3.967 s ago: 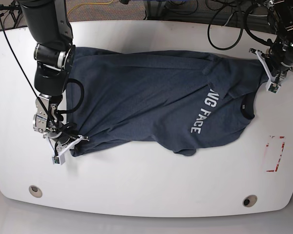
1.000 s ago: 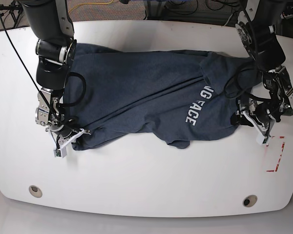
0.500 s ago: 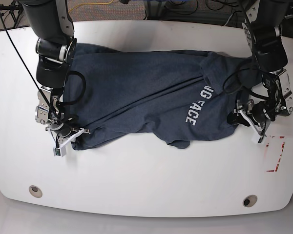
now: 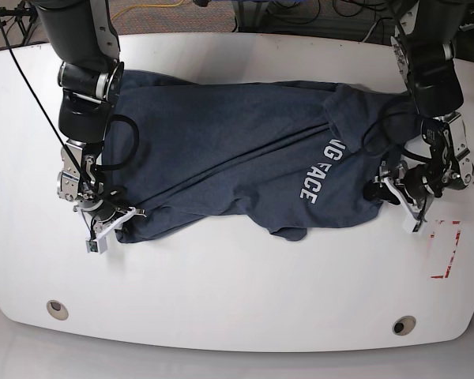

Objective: Fold the T-shirt properly
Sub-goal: 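Grasp the hem corner with the left gripper and pull it taut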

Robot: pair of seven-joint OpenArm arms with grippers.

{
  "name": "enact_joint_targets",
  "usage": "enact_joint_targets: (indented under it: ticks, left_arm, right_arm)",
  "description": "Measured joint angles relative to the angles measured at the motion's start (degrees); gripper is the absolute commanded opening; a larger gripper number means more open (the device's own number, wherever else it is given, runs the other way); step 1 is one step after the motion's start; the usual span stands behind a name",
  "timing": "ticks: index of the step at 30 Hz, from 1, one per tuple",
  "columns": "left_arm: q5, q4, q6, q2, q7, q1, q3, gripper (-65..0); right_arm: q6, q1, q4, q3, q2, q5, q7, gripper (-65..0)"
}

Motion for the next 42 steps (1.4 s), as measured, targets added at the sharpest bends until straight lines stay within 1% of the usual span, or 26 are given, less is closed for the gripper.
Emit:
enact_joint_targets:
  ticks: [1, 2, 3, 4, 5, 16, 19, 22, 23, 24, 25, 28, 31, 36, 42]
  left_arm:
    - [0.1, 0.0, 0.0, 0.1, 0.3, -0.1, 0.0, -47.1]
    - [0.3, 0.0, 0.0, 0.5, 0.6, -0.1, 0.0, -50.1]
    - [0.2, 0.0, 0.0, 0.6, 0.7, -0.1, 0.0, -57.4]
    - [0.3, -0.2, 0.0, 0.7, 0.9, -0.1, 0.1, -62.4]
    - [0.1, -0.3, 0.0, 0.9, 0.9, 0.0, 0.2, -64.6]
    - [0.0, -0.3, 0.0, 0.9, 1.1, 0.1, 0.2, -65.0]
    - [0.0, 0.3, 0.0, 0.9, 1.5, 0.2, 0.0, -65.0]
    - [1.2, 3.9, 0.0, 1.3, 3.4, 0.9, -1.2, -65.0]
    - [1.3, 5.0, 0.1, 1.3, 4.3, 1.1, -1.9, -65.0]
    - [1.2, 6.7, 0.0, 1.4, 5.0, 1.5, -2.8, -65.0]
    - [1.1, 8.4, 0.0, 1.4, 5.9, 1.8, -3.8, -65.0]
    - [0.9, 12.5, 0.0, 1.2, 7.6, 2.3, -5.7, -65.0]
    - [1.4, 16.3, 0.0, 0.8, 9.7, 2.4, -6.2, -65.0]
    - [1.1, 21.6, 0.0, 0.8, 10.5, 2.3, -6.1, -65.0]
    - [1.0, 27.7, -0.1, 1.5, 13.8, 1.8, -5.9, -65.0]
  right_arm:
    - [0.0, 0.0, 0.0, 0.0, 0.0, 0.0, 0.0, -65.0]
    - [0.0, 0.0, 0.0, 0.0, 0.0, 0.0, 0.0, -65.0]
    - [0.0, 0.0, 0.0, 0.0, 0.0, 0.0, 0.0, -65.0]
    - [0.0, 0.0, 0.0, 0.0, 0.0, 0.0, 0.0, -65.0]
    - [0.0, 0.0, 0.0, 0.0, 0.0, 0.0, 0.0, -65.0]
    - [0.0, 0.0, 0.1, 0.0, 0.0, 0.0, 0.0, -65.0]
    - [0.0, -0.6, 2.5, 0.0, 0.0, -0.2, -2.0, -65.0]
    - [0.1, -2.5, 7.0, 0.0, -0.2, -0.1, -3.2, -65.0]
    - [-0.2, -3.3, 9.1, 0.1, -0.5, -0.9, -5.8, -65.0]
    - [0.0, -3.9, 11.1, 0.2, -0.7, -0.7, -6.1, -65.0]
    - [-0.3, -4.7, 13.0, 0.1, -1.1, -1.1, -7.8, -65.0]
    - [0.0, -6.2, 18.0, 0.0, -1.9, -1.1, -9.9, -65.0]
    - [0.0, -6.7, 21.9, -0.1, -2.4, -1.1, -11.6, -65.0]
    - [0.4, -6.1, 24.8, -0.2, -2.5, -0.7, -12.5, -65.0]
    - [0.4, -3.5, 25.2, -0.2, -1.4, -1.5, -15.2, -65.0]
